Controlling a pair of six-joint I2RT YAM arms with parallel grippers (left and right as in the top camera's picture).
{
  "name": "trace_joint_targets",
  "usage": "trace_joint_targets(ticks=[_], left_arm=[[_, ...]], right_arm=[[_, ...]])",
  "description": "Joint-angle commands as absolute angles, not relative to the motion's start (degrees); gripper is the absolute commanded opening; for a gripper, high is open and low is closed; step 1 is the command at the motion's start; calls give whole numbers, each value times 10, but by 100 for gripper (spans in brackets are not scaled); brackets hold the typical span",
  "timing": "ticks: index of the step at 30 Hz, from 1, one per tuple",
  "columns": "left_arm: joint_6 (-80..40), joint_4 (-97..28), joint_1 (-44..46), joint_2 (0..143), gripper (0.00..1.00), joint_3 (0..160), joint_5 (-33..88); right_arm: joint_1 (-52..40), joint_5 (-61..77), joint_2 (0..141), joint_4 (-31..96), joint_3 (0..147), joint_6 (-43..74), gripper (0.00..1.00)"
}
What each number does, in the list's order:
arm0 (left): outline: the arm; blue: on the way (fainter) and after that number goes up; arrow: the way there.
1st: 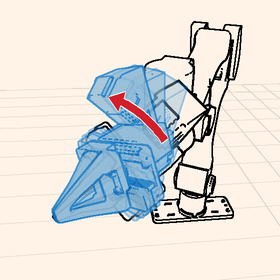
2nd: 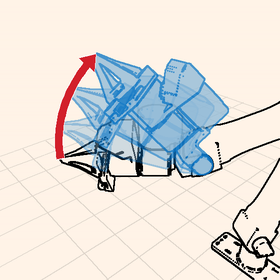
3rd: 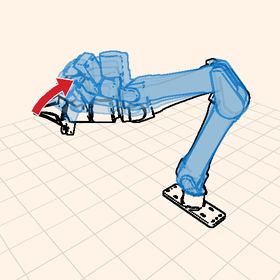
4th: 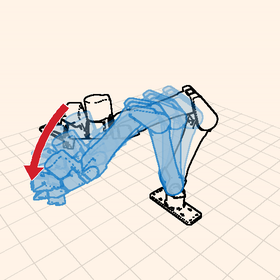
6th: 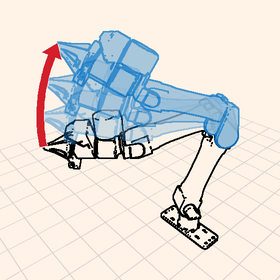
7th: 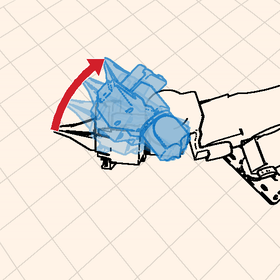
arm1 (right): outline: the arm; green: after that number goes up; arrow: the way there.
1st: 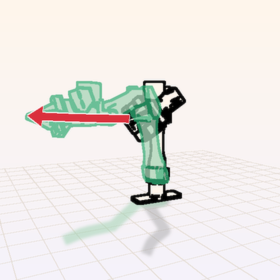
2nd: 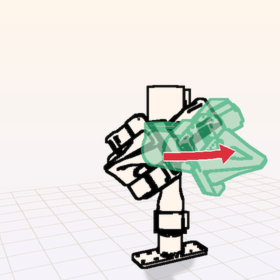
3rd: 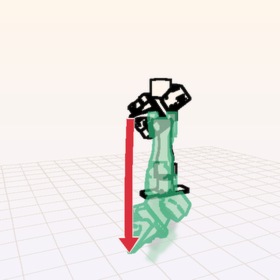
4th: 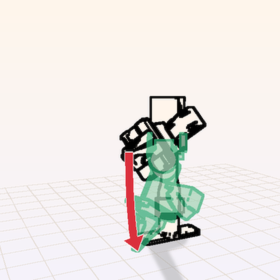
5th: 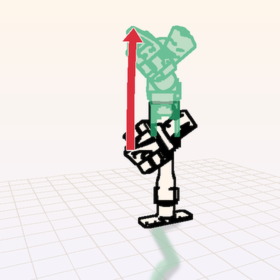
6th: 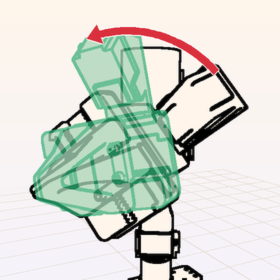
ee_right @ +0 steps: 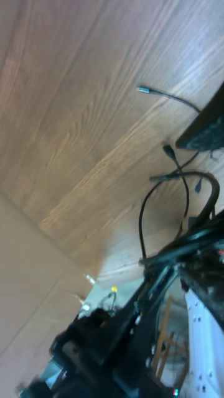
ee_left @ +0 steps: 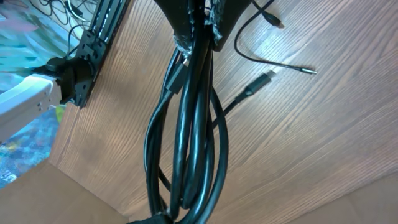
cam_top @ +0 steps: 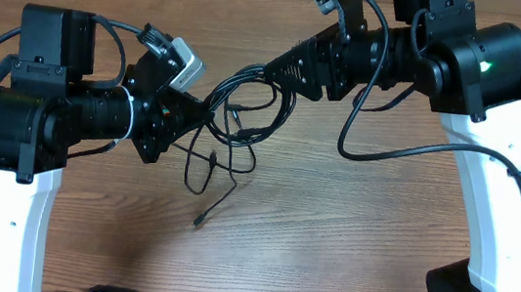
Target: Untangle cables
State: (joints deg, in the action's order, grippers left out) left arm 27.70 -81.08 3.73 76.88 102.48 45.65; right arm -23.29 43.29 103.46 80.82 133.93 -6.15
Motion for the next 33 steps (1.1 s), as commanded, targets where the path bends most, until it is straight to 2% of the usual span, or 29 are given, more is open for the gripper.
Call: trace_joint_targets(ticks=[1,2,3,4,7,13,16,19,20,28,33], left_arm=[[296,-809,38,756,4,1034,463],[296,-808,38,756,4,1034,463],[296,-808,38,756,4,1034,463],[296,-806,38,756,4,1034,464],[296,-799,38,756,4,1034,466],[291,-767,38,756,4,1034,502],[291,-759,38,756,4,1034,525],[291,-759,38,756,5,1034,535],[291,-760,38,756,5,1034,534],[292,-776,38,756,6,1034,501],[291,-792,38,756,5,1034,480]], right_arm=[[-232,459,1030,805,1350,-57,45],[-232,462,1030,806,1350,-57,44],[-232,462,1030,809,1350,-57,36],[-232,462,1030,812,1350,-57,33],[-232,466,1030,826,1350,-58,36],[-232,467,1030,842,1350,-57,35],[-232,468,1030,843,1350,-58,18],[-232,468,1030,843,1350,-57,11],[-232,468,1030,842,1350,-57,4],[-225,459,1030,838,1350,-58,4],[-197,392,1030,841,1350,-58,4]])
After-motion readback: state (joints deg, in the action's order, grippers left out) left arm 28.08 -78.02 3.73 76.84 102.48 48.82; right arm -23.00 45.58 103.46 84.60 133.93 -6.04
